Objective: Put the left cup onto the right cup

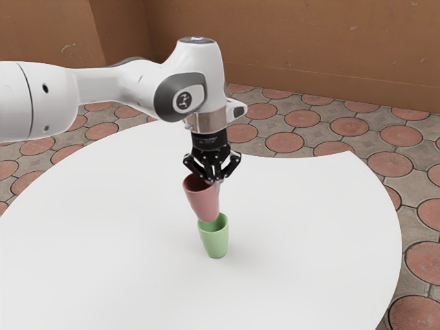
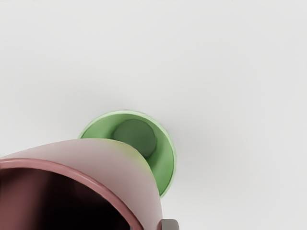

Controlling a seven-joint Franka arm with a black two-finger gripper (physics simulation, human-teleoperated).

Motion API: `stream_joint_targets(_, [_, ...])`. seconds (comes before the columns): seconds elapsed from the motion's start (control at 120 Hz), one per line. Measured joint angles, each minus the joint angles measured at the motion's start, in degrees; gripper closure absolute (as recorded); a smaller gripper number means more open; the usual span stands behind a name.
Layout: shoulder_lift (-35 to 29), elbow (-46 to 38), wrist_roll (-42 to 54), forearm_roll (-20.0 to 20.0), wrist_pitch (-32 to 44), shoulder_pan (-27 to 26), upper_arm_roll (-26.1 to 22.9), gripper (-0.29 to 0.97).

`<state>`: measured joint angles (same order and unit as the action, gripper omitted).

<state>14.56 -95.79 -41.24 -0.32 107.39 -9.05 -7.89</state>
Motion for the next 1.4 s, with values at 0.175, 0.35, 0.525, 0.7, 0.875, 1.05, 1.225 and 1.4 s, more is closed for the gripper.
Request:
stream_joint_targets(0.175, [0.7,0.2,0.0,0.0,-0.1,0.0,0.1,0.79])
stream_joint_targets(0.35, [1.5,0.6,0.0,0.0,-0.1,0.0,0.1,0.79])
stream_joint_targets(0.525, [2.2,1.4,0.0,0.0,-0.1,0.0,0.1,0.79])
stream_joint_targets(0.7, [2.6,1.7,0.0,0.1,-0.1,0.0,0.1,0.79])
stream_joint_targets(0.875, [3.4,2.6,0.1,0.1,-0.2,0.0,0.1,0.79])
stream_joint_targets(1.05, [3.9,2.9,0.1,0.1,-0.2,0.0,0.1,0.79])
stream_joint_targets(1.225, [4.4,2.9,0.1,0.1,-0.1,0.0,0.1,0.79])
stream_joint_targets(1.4, [4.7,2.9,0.1,0.0,-0.1,0.0,0.1,0.79])
